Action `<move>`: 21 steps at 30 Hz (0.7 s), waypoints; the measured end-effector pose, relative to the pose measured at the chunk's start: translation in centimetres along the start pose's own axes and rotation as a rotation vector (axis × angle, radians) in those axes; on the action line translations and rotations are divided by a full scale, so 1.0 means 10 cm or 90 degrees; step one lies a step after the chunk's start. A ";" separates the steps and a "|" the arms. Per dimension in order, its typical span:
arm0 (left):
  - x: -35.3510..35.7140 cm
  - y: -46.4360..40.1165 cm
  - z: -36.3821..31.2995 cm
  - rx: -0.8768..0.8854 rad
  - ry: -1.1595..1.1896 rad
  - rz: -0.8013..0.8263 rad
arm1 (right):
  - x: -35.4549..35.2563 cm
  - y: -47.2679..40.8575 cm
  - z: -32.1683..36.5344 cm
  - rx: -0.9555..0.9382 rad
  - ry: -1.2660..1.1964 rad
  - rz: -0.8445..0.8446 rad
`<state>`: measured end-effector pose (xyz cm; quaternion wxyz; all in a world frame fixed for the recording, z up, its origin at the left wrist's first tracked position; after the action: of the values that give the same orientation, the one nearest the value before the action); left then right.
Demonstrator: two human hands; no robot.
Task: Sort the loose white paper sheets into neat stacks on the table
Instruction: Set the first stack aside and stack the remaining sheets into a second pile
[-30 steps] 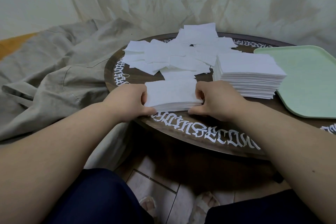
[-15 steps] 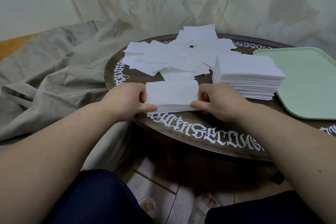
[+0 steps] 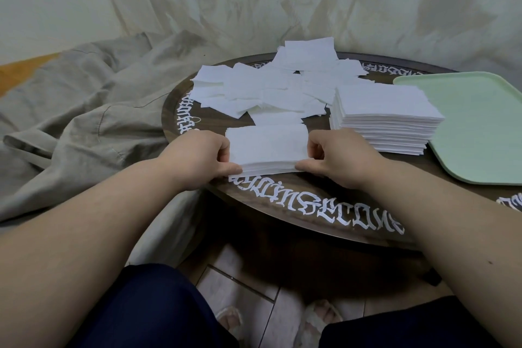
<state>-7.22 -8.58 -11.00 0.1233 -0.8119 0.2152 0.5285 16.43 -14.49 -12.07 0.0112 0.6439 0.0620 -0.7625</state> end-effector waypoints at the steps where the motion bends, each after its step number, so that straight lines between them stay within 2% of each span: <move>1: 0.00 0.00 0.00 0.001 0.001 0.000 | 0.00 0.01 0.00 0.004 -0.003 0.006; 9: 0.02 0.00 -0.01 0.014 -0.053 -0.016 | 0.04 0.02 0.07 -0.002 -0.019 -0.005; 18: 0.00 0.02 -0.01 -0.011 -0.007 -0.009 | 0.05 0.03 0.01 0.003 -0.050 -0.004; 21: -0.04 0.02 -0.01 -0.033 0.015 -0.048 | 0.02 0.03 0.01 0.007 -0.059 -0.017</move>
<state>-7.39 -8.74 -10.62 0.1193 -0.8285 0.1721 0.5193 16.29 -14.78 -12.29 0.0001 0.6071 0.0657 -0.7919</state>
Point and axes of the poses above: each hand's wrist, its own y-axis away from the middle knuckle, its own x-axis out of the palm, z = x × y, the point moved 2 cm from there along -y, towards the middle knuckle, and after that the axes turned 10 degrees about y, right-handed, at the moved point
